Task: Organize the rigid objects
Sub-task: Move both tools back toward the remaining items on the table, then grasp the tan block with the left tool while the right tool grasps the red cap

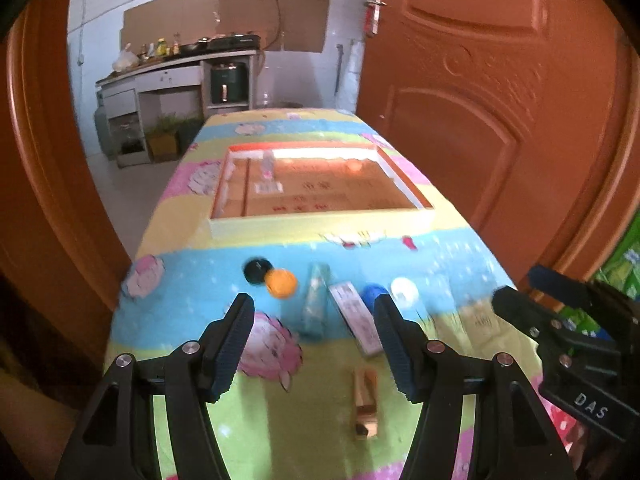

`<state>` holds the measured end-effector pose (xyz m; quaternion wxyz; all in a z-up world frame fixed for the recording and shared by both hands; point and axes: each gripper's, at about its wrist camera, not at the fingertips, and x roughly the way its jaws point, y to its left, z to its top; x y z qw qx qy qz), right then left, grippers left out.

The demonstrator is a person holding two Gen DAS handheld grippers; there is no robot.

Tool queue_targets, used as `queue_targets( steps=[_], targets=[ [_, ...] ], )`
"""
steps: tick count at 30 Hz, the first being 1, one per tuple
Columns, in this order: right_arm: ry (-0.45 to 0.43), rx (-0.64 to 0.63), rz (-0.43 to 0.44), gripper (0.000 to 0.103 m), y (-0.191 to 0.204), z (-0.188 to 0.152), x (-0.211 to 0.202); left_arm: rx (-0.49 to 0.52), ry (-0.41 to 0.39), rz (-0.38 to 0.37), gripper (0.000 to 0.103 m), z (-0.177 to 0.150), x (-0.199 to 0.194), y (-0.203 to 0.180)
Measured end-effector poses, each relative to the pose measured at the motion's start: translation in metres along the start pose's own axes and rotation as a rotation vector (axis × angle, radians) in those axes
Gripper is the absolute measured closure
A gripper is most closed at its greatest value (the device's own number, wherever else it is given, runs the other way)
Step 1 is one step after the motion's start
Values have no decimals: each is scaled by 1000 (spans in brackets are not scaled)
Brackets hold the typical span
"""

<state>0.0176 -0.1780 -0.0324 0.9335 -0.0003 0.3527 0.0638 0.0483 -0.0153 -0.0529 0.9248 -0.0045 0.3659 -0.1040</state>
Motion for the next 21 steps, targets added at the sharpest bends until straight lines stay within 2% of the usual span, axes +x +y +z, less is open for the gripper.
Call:
queue_targets(
  steps=[6, 10, 17, 18, 20, 21],
  targets=[
    [11, 7, -8, 49, -2, -18, 1, 54, 38, -21, 39, -35, 8, -17],
    [25, 17, -8, 49, -3, -27, 3, 62, 68, -62, 39, -56, 16, -26],
    [42, 11, 2, 49, -4, -35, 12, 80, 112, -52, 40, -78, 35, -33],
    [45, 8, 5, 49, -4, -35, 15, 79, 116, -50, 41, -80, 38, -33],
    [52, -3, 7, 49, -3, -37, 20, 75, 119, -46, 52, -82, 43, -31],
    [55, -10, 10, 49, -3, -38, 23, 72, 116, -38, 54, -83, 45, -30]
  ],
)
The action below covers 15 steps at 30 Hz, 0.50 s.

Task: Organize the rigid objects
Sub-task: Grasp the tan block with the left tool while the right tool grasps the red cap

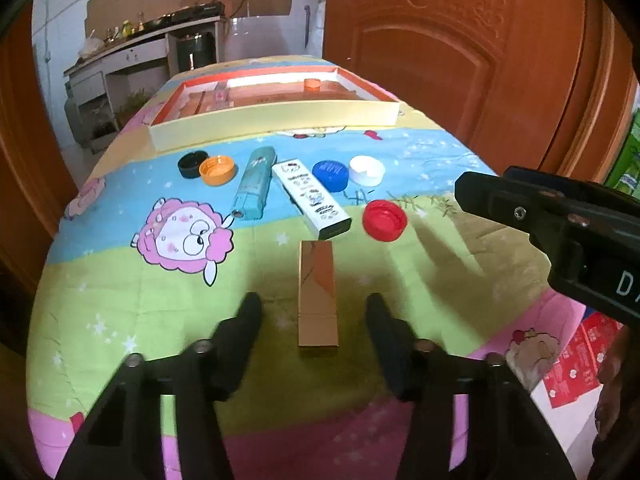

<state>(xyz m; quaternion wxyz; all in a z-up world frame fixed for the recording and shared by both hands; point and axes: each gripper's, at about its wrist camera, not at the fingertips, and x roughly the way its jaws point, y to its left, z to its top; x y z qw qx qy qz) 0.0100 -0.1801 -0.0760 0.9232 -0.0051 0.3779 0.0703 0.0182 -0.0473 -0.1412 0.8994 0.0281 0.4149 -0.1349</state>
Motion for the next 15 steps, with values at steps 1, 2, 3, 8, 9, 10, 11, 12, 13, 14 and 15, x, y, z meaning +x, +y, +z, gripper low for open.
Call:
queue_targets(
  steps=[1, 2, 3, 8, 9, 10, 11, 12, 13, 14, 15],
  targets=[
    [6, -7, 7, 49, 0, -1, 4, 2, -13, 13, 63, 0, 0, 1],
    [14, -12, 20, 49, 0, -2, 8, 1, -15, 20, 72, 1, 0, 2],
    [19, -15, 28, 49, 0, -1, 10, -1, -18, 17, 76, 1, 1, 4],
    [56, -77, 64, 49, 10, -5, 29, -19, -26, -20, 85, 2, 1, 16],
    [64, -100, 66, 49, 14, -6, 34, -19, -26, -19, 85, 2, 0, 17],
    [70, -114, 65, 49, 17, -7, 38, -23, -25, -18, 85, 2, -1, 18],
    [77, -126, 61, 49, 19, -7, 42, -26, -25, -16, 85, 2, -2, 19],
    [85, -137, 55, 49, 22, -7, 48, -27, -24, -10, 85, 2, -3, 20],
    [90, -144, 53, 49, 24, -7, 52, -27, -24, -4, 85, 3, -4, 21],
    [97, -149, 50, 49, 26, -6, 56, -29, -26, 0, 85, 3, -5, 23],
    [103, -153, 47, 49, 27, -6, 60, -32, -28, 5, 85, 4, -6, 25]
  ],
)
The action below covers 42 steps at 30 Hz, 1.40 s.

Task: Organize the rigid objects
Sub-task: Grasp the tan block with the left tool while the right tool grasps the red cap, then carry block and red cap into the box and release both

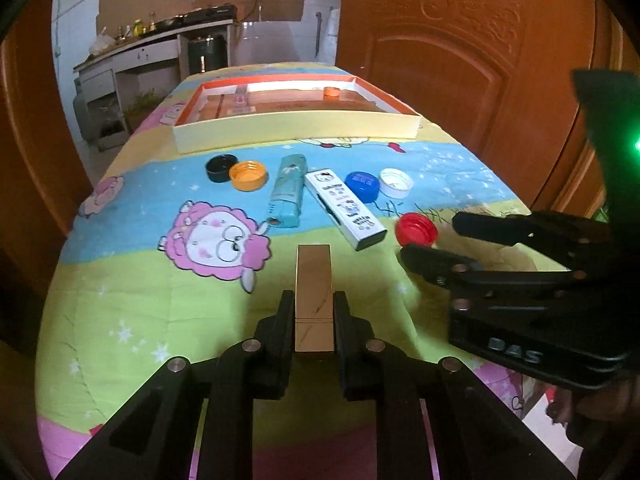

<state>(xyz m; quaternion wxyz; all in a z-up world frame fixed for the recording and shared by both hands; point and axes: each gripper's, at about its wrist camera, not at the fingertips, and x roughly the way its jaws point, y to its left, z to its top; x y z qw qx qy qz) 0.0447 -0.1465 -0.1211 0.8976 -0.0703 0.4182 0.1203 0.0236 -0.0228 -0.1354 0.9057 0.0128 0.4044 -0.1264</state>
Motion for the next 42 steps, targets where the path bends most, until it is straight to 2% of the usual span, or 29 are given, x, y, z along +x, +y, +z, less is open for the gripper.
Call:
queue_targets(
  steps=[2, 3, 5, 6, 13, 19, 32, 42],
  targets=[
    [14, -8, -5, 49, 1, 1, 7, -8, -3, 5, 85, 2, -2, 4],
    [7, -7, 2, 53, 2, 2, 8, -11, -5, 7, 85, 4, -3, 6],
    [8, -5, 24, 71, 2, 5, 10, -20, -7, 12, 85, 7, -4, 11],
    [9, -3, 29, 73, 2, 5, 10, -24, -7, 13, 85, 8, -4, 13],
    [12, 14, 34, 73, -1, 8, 5, -27, -8, 18, 85, 20, -6, 20],
    [-16, 35, 47, 73, -11, 23, -10, -13, -20, 13, 85, 43, -7, 19],
    [-87, 54, 38, 73, -42, 83, -24, -14, -57, -2, 85, 127, -1, 26],
    [-127, 61, 30, 73, -67, 146, -8, -13, -28, -2, 85, 197, 37, 31]
  ],
)
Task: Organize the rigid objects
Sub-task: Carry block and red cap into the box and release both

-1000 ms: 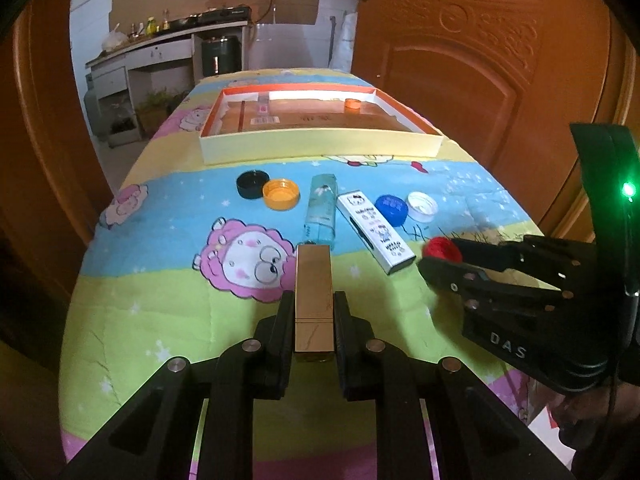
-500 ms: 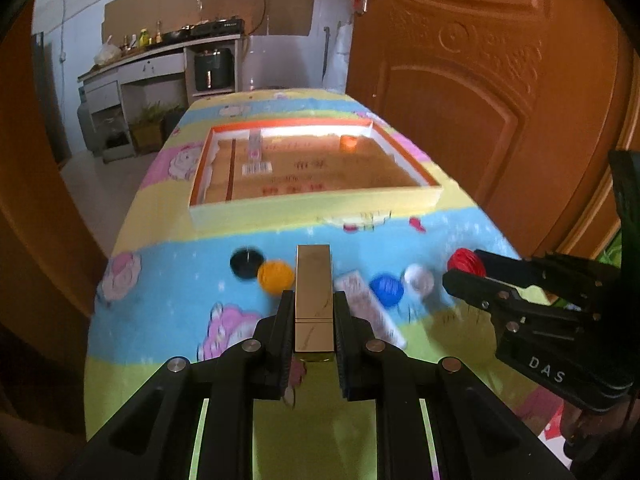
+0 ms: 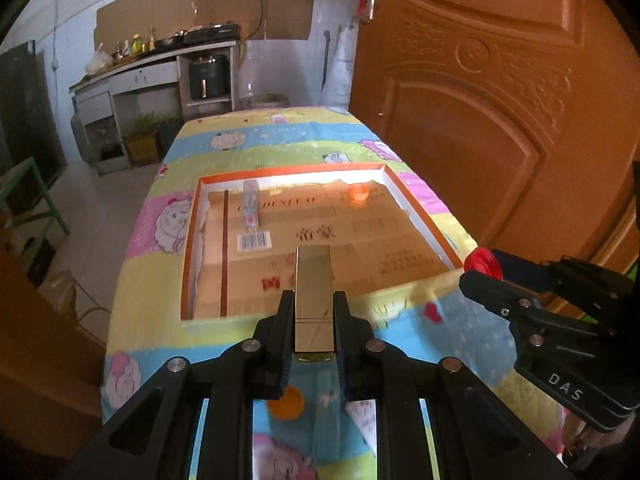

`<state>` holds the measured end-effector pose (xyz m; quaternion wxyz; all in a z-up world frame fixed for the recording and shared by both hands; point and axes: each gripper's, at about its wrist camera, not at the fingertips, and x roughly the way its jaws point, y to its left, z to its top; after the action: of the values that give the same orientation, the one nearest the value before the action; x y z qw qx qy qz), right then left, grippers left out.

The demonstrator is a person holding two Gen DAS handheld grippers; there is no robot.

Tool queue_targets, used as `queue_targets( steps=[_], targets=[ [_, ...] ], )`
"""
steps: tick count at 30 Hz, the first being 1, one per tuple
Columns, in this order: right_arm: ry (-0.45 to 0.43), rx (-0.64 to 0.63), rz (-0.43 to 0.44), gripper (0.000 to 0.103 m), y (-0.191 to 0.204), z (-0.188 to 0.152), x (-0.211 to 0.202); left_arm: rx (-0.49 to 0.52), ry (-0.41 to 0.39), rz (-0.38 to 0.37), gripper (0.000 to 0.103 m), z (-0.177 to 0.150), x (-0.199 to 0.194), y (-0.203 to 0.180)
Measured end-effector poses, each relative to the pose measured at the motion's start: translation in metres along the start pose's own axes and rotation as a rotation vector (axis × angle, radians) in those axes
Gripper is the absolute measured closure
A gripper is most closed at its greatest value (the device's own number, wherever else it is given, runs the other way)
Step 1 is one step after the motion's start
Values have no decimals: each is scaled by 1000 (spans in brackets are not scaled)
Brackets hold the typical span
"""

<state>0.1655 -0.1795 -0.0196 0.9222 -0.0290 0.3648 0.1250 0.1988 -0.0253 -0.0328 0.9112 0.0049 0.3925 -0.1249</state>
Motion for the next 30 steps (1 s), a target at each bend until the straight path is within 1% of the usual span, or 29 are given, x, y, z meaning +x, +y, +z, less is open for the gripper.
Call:
queue_targets(
  steps=[6, 10, 15, 19, 23, 30],
  targets=[
    [23, 11, -3, 73, -17, 29, 26, -22, 36, -37, 85, 31, 34, 5],
    [46, 16, -8, 73, -25, 42, 47, -27, 53, -28, 85, 49, 55, 7],
    [67, 30, -9, 73, -35, 50, 69, -24, 66, -14, 85, 69, 82, 10],
    [86, 42, -20, 73, -45, 58, 91, -23, 95, 3, 85, 81, 105, 13],
    [115, 75, -9, 73, -58, 65, 113, -37, 133, 14, 85, 91, 132, 18],
    [164, 97, -11, 73, -71, 73, 146, -37, 189, 30, 85, 100, 170, 24]
  ],
)
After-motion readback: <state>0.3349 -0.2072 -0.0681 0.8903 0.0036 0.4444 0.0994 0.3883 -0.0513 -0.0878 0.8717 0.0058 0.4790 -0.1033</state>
